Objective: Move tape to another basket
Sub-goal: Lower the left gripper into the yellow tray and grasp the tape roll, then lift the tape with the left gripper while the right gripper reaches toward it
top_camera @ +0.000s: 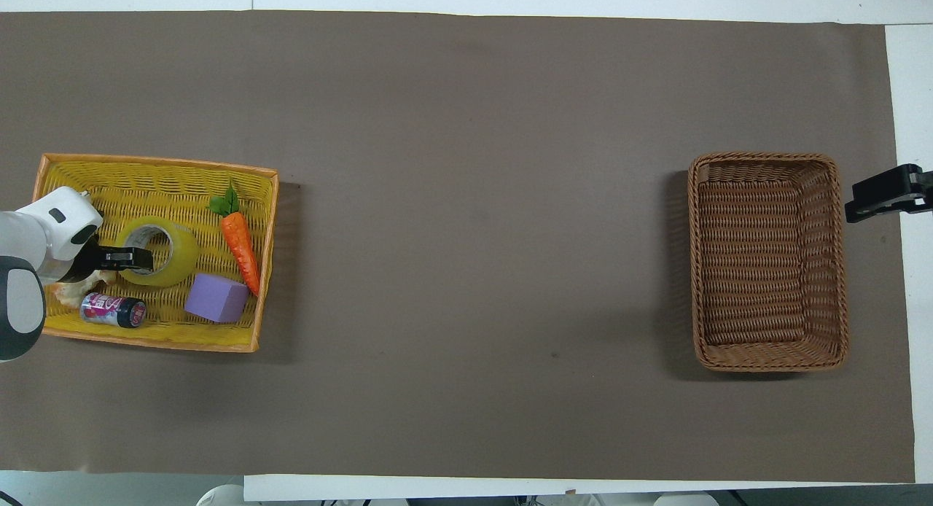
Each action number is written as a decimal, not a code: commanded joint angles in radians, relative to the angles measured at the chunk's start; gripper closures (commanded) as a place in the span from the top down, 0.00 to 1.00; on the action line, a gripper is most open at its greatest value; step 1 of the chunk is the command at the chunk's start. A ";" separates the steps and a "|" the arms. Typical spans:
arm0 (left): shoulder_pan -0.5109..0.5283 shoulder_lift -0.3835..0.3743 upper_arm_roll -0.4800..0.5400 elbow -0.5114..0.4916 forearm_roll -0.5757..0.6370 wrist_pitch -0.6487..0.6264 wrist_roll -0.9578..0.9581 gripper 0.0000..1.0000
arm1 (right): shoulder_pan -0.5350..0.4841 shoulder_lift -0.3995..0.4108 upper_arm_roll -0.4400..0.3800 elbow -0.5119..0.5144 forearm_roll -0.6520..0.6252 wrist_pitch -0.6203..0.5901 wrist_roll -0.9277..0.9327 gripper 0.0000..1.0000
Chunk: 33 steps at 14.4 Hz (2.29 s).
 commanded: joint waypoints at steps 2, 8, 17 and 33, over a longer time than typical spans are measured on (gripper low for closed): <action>-0.009 0.026 0.000 -0.017 0.006 0.047 0.003 0.66 | -0.001 -0.017 0.002 -0.017 -0.012 -0.004 -0.020 0.99; -0.007 0.046 0.001 -0.020 0.006 0.043 0.000 0.07 | -0.001 -0.017 0.002 -0.017 -0.012 -0.004 -0.020 0.99; -0.084 0.031 -0.005 0.452 0.000 -0.624 -0.055 0.00 | -0.001 -0.017 0.002 -0.017 -0.012 -0.004 -0.020 0.99; -0.621 0.014 -0.011 0.495 -0.330 -0.431 -0.639 0.06 | 0.002 -0.022 0.013 -0.035 0.177 0.003 -0.179 0.99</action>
